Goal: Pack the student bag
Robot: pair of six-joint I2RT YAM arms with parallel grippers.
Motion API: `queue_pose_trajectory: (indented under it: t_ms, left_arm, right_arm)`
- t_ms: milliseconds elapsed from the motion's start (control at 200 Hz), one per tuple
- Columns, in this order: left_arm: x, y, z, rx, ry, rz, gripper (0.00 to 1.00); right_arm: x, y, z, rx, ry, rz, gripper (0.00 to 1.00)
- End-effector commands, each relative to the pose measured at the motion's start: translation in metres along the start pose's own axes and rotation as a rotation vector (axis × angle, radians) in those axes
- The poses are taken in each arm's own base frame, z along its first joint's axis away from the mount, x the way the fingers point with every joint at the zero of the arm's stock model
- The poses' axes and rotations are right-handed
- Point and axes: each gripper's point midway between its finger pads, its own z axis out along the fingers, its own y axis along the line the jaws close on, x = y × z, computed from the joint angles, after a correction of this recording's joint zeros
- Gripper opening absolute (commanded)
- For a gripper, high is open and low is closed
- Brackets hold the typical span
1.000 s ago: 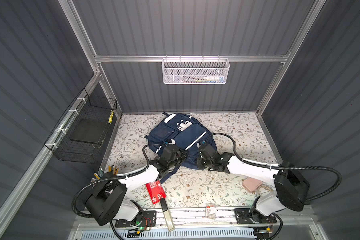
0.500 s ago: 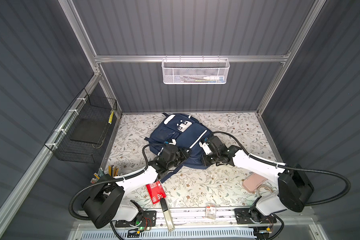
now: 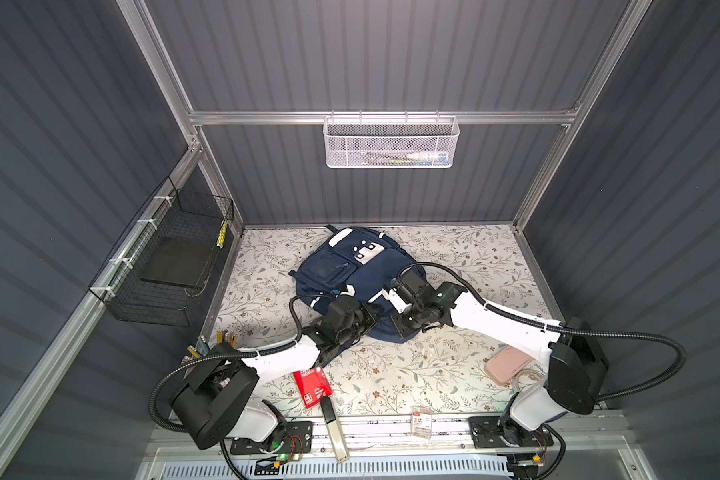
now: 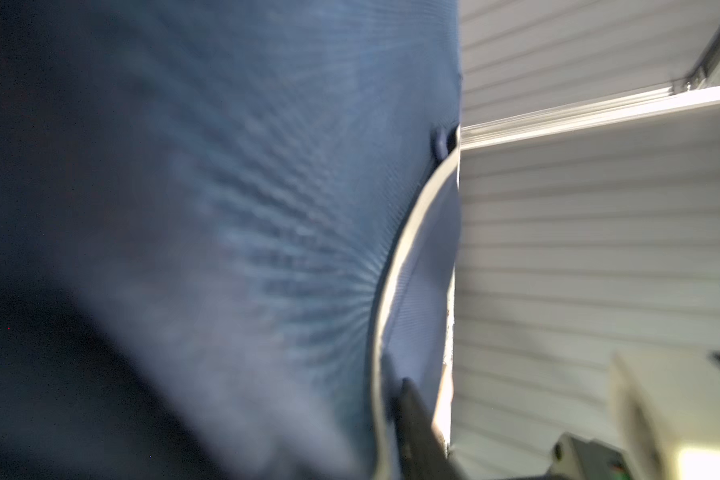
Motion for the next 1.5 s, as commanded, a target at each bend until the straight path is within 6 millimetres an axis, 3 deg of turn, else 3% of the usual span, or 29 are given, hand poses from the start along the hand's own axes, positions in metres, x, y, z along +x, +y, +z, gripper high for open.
queue_pose_trajectory:
  t_ms: [0,125,380,535,600,660,861,1026,1071,1141,1206,1256,1396,1496]
  left_arm:
    - [-0.002,-0.016,-0.001,0.065,-0.008,0.028,0.07]
    - [-0.007,-0.006,-0.009,0.036,-0.020,0.025,0.00]
    - [-0.028,-0.005,-0.037,0.021,-0.062,0.037,0.00]
    - [-0.035,-0.002,-0.051,0.015,-0.063,0.040,0.00]
    - [-0.039,0.005,-0.057,-0.009,-0.067,0.053,0.00]
    - [-0.047,0.015,-0.062,-0.047,-0.083,0.063,0.00]
    - [-0.077,0.036,-0.063,-0.136,-0.151,0.118,0.12]
    - [-0.091,0.026,-0.042,-0.109,-0.142,0.135,0.17]
    - [-0.096,0.024,-0.040,-0.113,-0.150,0.149,0.25]
    - [-0.104,0.020,-0.040,-0.112,-0.174,0.157,0.45]
    - [-0.110,0.014,-0.045,-0.125,-0.192,0.181,0.55]
    - [-0.111,0.012,-0.052,-0.145,-0.197,0.196,0.58]
    - [-0.101,0.023,-0.077,-0.186,-0.200,0.169,0.65]
    - [-0.080,0.025,-0.085,-0.143,-0.168,0.105,0.66]
  right_arm:
    - [0.004,-0.015,0.006,0.076,-0.002,-0.006,0.00]
    - [0.005,-0.037,-0.003,0.149,-0.044,0.031,0.00]
    - [0.003,-0.110,-0.013,0.284,-0.194,0.207,0.00]
    - [-0.016,-0.149,-0.018,0.298,-0.286,0.275,0.00]
    - [-0.023,-0.155,-0.019,0.302,-0.281,0.268,0.00]
    - [-0.025,-0.151,-0.022,0.291,-0.270,0.245,0.00]
    - [0.029,-0.129,-0.032,0.280,-0.194,0.270,0.00]
    - [0.062,-0.072,-0.028,0.250,-0.134,0.146,0.00]
    - [0.064,-0.057,-0.025,0.217,-0.117,0.147,0.00]
    - [0.054,-0.028,-0.021,0.129,-0.162,0.150,0.00]
    - [0.037,-0.004,-0.016,0.029,-0.212,0.176,0.00]
    - [0.020,0.007,-0.011,-0.012,-0.252,0.185,0.00]
    - [-0.021,0.007,-0.003,0.066,-0.295,0.175,0.00]
    - [-0.040,0.023,0.000,0.004,-0.328,0.170,0.00]
